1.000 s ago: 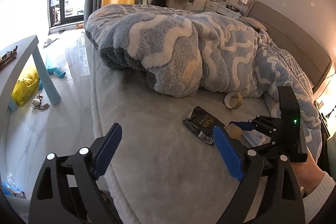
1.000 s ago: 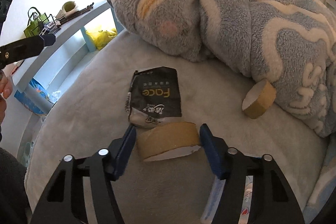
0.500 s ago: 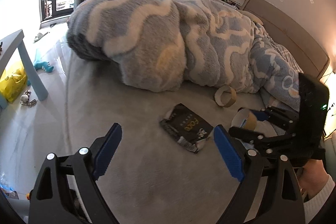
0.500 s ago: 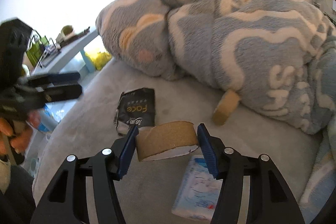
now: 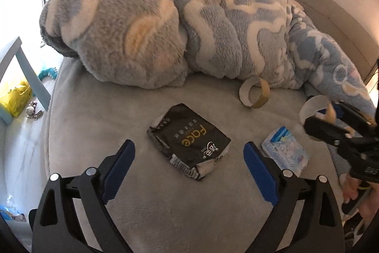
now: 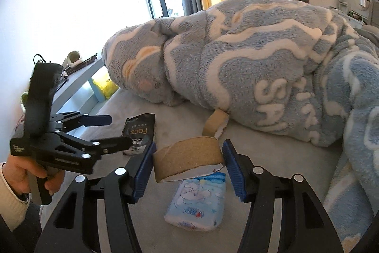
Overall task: Collect trash
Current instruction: 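Close the left tool on the black 'Face' snack packet while the right tool holds the tape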
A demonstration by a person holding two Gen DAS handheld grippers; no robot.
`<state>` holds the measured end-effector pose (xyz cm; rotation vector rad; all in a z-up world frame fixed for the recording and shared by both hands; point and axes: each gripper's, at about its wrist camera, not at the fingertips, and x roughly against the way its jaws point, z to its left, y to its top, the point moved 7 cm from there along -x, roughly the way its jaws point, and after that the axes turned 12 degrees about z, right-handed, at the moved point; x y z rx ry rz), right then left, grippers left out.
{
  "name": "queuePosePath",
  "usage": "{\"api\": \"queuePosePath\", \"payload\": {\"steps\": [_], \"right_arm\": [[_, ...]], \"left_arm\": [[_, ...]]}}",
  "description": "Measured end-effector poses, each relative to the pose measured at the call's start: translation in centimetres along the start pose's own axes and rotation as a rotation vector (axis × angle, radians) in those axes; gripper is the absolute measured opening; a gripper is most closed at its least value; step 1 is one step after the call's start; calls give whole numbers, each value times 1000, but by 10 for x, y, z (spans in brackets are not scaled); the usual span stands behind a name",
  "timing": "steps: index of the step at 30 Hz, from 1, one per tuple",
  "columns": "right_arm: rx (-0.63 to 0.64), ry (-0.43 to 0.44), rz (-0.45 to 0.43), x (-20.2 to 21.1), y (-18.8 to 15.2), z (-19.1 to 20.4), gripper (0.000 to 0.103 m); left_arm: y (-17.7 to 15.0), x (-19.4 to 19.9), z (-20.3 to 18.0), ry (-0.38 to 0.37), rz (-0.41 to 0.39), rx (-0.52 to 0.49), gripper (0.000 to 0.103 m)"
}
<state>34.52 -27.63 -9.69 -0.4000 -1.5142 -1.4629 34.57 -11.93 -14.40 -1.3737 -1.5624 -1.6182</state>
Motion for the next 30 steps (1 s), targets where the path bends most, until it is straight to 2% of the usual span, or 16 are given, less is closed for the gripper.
{"api": "queuePosePath", "payload": {"steps": [10,15,23,30], "right_arm": [[-29,-4,-14,14,-10,-17,59],[-43,-2,-18,19,-16,-26,59],[-44,4,-16,24,-22,-30,59],[-49,6,-16,26,-25,-34,59]], "left_arm": [[5,-25,-12,30,50,53,95],[11,-32,-18,50,44,77,95],[20,-48,-31,77,37,64,95],[20,-59,-38,118,48,41,79]]}}
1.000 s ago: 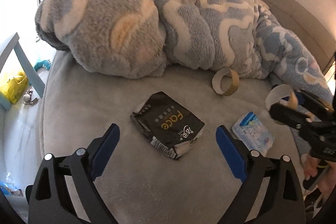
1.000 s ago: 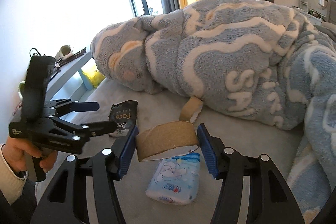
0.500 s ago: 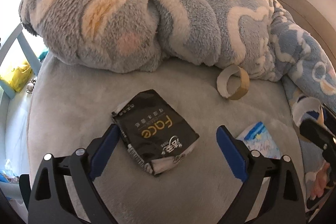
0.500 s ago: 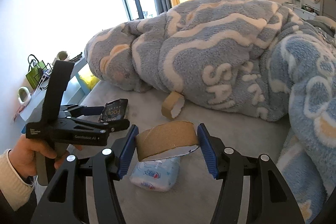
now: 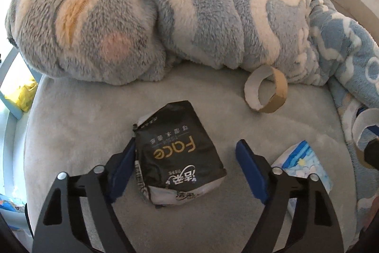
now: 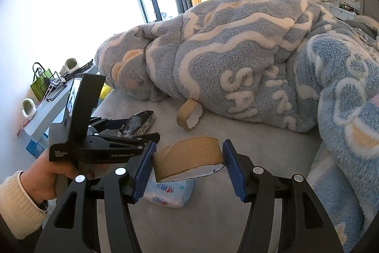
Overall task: Collect trash
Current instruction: 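Close the left tool on the black 'Face' snack packet while the right tool holds the tape, then lift the snack packet with the left tool while the right tool holds the tape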
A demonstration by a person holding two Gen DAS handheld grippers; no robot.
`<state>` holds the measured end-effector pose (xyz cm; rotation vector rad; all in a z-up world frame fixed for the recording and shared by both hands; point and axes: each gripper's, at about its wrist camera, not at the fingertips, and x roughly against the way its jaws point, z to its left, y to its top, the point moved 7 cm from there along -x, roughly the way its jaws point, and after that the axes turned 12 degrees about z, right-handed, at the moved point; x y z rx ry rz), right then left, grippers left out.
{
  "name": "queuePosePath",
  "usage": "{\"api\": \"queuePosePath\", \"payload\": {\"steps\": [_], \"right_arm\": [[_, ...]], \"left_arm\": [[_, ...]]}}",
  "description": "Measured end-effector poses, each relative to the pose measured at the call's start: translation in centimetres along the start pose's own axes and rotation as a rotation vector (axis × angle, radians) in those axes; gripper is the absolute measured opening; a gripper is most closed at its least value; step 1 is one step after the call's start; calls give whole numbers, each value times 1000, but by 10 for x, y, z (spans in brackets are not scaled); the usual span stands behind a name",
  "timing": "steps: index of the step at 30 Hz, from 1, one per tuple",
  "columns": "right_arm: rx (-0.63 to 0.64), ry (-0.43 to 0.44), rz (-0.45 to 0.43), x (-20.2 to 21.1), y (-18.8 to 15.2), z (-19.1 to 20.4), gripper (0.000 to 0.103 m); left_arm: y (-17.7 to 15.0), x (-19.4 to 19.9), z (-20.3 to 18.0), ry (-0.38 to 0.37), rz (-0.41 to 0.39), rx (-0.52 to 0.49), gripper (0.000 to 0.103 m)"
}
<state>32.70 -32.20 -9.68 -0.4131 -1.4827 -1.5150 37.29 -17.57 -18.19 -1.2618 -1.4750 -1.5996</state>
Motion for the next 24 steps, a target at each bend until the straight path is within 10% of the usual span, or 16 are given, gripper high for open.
{"api": "queuePosePath", "payload": {"steps": [3,24], "right_arm": [[-5,0,0,1,1,0,59],[-27,-16,5,5,-4,38,59]], "left_arm": [[-1,1,2,0,-5,15,65],[-47,60,25,-138,-36,-42,60]]}}
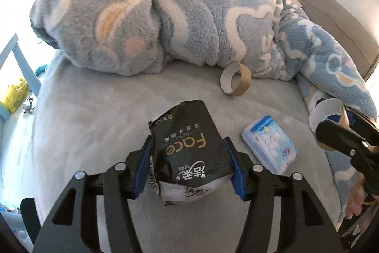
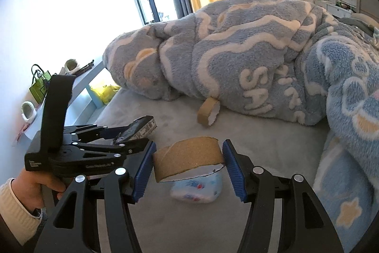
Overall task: Collect trash
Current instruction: 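Lift the snack packet with the left tool while the right tool holds the tape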
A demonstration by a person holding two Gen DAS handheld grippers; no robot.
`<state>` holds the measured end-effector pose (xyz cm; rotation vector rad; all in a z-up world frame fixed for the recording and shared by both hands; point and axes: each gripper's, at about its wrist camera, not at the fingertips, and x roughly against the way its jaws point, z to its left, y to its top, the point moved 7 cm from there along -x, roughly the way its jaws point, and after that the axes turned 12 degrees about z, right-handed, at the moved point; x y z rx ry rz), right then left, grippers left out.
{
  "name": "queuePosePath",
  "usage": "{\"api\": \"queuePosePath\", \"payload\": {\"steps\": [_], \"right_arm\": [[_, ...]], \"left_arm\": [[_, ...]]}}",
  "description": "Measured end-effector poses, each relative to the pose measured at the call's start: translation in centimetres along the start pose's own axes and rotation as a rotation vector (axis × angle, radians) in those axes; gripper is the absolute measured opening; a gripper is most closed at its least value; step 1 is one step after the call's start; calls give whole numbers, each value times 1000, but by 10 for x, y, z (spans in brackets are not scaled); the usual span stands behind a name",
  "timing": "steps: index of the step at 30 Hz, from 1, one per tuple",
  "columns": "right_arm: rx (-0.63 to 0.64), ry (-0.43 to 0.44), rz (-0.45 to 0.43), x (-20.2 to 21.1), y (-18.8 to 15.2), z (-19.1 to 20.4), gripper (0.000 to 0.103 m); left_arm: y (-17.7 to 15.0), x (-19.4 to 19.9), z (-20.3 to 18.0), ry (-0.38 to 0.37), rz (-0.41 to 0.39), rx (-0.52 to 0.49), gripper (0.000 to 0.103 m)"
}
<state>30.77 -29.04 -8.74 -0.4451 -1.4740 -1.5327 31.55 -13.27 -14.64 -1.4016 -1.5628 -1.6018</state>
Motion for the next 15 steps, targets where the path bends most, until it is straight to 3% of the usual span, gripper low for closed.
{"api": "queuePosePath", "payload": {"steps": [15], "right_arm": [[-11,27,-47,30,-24,56,59]], "left_arm": [[-58,56,-3,11,-31,-48,60]]}}
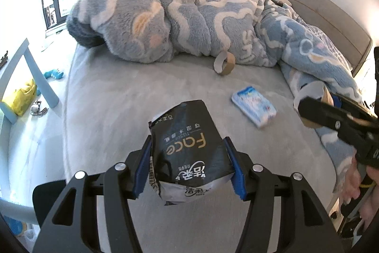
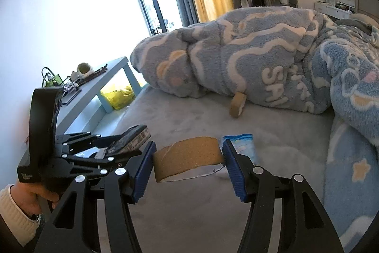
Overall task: Collect trash
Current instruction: 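Carry the snack packet and tape roll over the black bin with both tools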
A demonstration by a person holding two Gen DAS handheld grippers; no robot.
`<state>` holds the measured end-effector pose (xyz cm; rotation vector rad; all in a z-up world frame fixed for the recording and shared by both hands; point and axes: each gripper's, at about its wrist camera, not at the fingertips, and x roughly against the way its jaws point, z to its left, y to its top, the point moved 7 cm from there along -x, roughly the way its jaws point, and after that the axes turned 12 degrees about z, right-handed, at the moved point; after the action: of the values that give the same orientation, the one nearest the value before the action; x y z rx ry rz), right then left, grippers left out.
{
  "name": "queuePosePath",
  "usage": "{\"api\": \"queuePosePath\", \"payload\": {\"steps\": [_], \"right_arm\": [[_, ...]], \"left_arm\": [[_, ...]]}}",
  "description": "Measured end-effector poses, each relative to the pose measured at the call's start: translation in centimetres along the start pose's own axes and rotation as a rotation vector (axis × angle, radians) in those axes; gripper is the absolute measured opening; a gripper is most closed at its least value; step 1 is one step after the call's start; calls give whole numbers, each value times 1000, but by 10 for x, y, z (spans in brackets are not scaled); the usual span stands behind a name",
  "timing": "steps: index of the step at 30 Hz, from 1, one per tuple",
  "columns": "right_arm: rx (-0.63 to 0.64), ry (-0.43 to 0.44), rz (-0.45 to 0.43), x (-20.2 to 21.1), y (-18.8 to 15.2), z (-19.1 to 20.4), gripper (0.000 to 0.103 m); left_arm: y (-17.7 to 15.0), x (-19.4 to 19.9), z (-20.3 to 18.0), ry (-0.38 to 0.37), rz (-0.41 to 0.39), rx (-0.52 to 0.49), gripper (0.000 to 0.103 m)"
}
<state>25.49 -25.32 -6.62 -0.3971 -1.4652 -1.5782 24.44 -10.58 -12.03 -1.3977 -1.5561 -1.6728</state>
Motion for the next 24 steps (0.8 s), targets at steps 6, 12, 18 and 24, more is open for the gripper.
{"api": "queuePosePath", "payload": {"steps": [6,12,18,24], "right_arm": [[-9,13,-19,6,-8,25,59],[-1,32,-20,2,-15,55,59],[26,51,-12,-9,-15,89,59],[57,76,1,-25,-9,126,59]], "left_arm": [[-25,19,11,14,-9,0,60],[-43,44,31,25,-35,13,60],[-61,66,63,47,-46,37,60],[-74,80,105,55,-51,99,60]]}}
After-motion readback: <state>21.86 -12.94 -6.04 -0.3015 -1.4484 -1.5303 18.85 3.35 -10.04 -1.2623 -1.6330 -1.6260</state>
